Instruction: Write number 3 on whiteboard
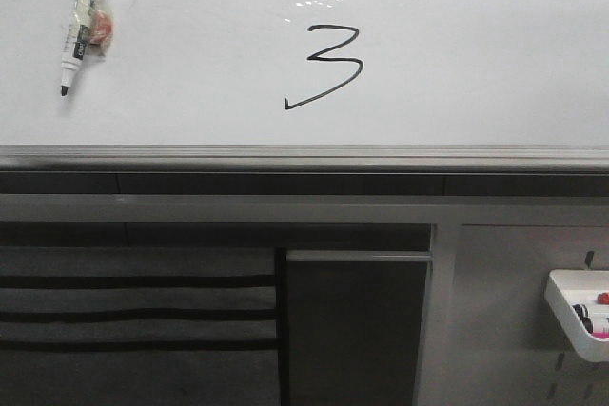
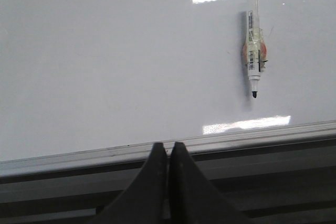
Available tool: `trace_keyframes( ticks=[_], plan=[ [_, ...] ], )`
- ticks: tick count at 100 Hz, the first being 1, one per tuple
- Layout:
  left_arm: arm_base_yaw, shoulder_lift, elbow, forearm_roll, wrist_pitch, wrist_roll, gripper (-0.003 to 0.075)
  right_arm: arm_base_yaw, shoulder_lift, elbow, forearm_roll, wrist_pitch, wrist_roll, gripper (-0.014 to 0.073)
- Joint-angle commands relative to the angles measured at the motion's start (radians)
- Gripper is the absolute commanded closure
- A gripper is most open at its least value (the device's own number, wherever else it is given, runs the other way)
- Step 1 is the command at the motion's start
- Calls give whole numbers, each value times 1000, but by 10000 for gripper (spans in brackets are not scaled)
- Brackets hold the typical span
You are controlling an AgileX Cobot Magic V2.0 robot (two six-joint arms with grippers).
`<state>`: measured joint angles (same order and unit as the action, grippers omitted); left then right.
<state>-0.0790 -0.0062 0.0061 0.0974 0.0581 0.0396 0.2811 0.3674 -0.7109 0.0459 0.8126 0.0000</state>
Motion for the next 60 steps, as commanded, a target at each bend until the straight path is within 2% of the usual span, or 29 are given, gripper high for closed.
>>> trace_keyframes(
  ticks=[1,41,51,60],
  plan=[
    [-5,-30,3,-1,-82,-11,738,-7,9,-24,-10,-70,0,668],
    [-5,-30,3,-1,-82,-11,738,-7,-5,-10,-10,-88,0,668],
    [-5,-30,3,-1,-82,-11,738,-49,-53,49,-4,-129,0,668],
    [-5,-30,3,-1,-82,-11,738,-125,-127,160,0,-230,0,668]
  ],
)
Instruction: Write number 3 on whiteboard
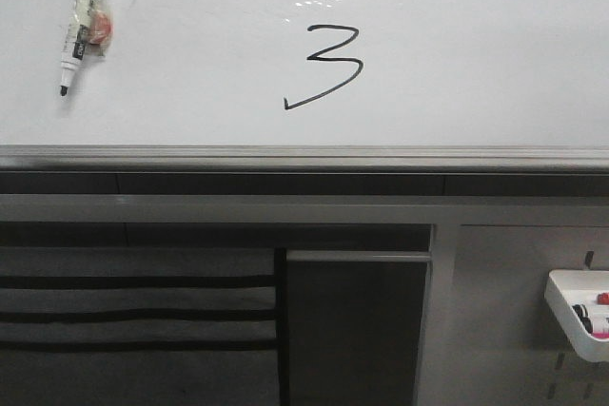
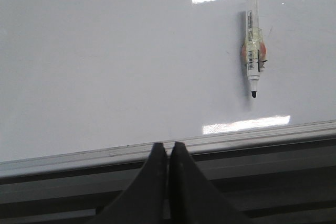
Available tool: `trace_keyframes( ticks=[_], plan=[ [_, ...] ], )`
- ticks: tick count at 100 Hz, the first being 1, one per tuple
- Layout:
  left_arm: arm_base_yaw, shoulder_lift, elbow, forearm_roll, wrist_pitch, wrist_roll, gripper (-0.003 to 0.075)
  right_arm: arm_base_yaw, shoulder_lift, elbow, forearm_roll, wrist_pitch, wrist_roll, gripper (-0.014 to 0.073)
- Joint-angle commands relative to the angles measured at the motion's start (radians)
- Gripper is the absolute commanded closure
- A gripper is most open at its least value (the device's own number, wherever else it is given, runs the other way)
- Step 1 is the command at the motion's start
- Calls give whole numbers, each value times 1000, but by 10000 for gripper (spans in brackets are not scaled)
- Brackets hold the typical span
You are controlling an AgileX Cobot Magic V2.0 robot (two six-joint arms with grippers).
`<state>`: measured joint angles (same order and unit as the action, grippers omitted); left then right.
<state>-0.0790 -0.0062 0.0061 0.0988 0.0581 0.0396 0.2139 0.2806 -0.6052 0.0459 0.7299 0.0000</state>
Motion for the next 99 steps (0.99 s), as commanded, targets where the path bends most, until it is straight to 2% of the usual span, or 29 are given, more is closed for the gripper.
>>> trace_keyframes(
  ticks=[1,18,38,45,52,99],
  plan=[
    [-5,-30,3,-2,-82,-11,738,-64,-54,65,5,-168,0,668],
    [-5,-30,3,-2,-82,-11,738,-180,-215,366,36,-496,0,668],
    [-5,-30,3,-2,-82,-11,738,-200,-311,645,49,-815,0,668],
    [-5,-30,3,-2,-82,-11,738,-200,-311,633,45,-755,0,668],
    [-5,-30,3,-2,-82,-11,738,-200,-311,644,45,-800,0,668],
    [-5,-30,3,-2,-82,-11,738,-200,-311,644,45,-793,0,668]
  ],
)
